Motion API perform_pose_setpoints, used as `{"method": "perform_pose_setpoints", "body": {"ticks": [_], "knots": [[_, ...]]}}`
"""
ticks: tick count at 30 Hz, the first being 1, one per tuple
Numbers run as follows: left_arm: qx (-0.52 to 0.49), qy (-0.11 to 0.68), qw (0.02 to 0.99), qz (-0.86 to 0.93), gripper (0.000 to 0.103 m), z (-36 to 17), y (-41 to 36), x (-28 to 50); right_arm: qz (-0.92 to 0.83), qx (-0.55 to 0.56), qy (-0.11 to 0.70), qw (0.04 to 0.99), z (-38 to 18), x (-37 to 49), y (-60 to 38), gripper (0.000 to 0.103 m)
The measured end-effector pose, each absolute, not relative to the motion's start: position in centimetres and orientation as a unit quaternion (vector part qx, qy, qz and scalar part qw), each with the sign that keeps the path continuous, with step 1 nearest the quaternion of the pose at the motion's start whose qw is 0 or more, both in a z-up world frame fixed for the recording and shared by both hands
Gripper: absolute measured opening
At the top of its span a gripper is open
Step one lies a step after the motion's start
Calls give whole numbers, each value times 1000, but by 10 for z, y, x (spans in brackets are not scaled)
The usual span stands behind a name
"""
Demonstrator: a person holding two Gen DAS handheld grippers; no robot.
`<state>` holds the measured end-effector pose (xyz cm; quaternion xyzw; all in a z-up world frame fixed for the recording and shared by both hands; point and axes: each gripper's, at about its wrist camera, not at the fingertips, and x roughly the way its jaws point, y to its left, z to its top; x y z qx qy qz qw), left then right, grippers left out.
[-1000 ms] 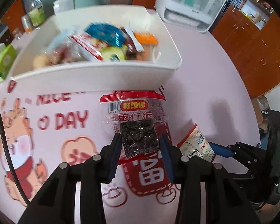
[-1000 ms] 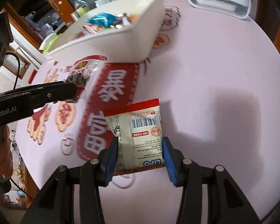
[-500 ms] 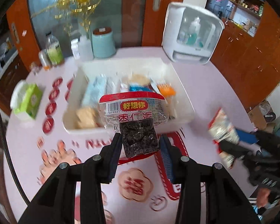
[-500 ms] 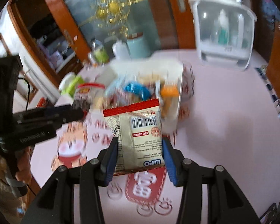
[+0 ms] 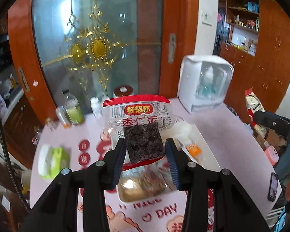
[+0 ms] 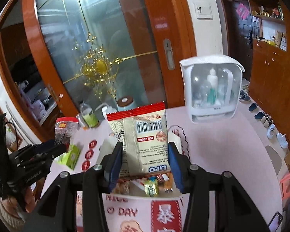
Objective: Organize snacks
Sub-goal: 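Carry both packs over the white tray and open both grippers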
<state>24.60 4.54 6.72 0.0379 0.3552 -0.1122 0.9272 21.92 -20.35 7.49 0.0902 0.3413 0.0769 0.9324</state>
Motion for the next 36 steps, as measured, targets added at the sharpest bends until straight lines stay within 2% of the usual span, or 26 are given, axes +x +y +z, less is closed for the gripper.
{"method": "perform_pose_setpoints", "body": {"ticks": [5,13,21,23,24,25,27,29,36], "knots": [[28,364,924,-110,41,65,53,278,68,83,358,928,67,259,-180,46],[13,425,898,-115,41,9,40,322,61,85,420,902,18,318,-157,47],[19,473,875,-102,43,-35,27,350,48,69,446,891,-13,353,-150,48],[21,481,871,-97,47,-43,25,354,49,66,451,889,-19,358,-149,49],[21,481,871,-95,55,-46,25,355,53,67,457,885,-23,360,-148,50],[21,483,870,-93,75,-47,25,356,57,69,466,880,-27,361,-147,52],[17,483,871,-89,97,-49,25,356,59,71,471,877,-32,362,-147,69],[8,481,871,-96,97,-49,28,355,61,67,470,878,-33,359,-146,76],[4,493,867,-70,98,-49,34,347,64,67,472,877,-32,346,-146,77]]}}
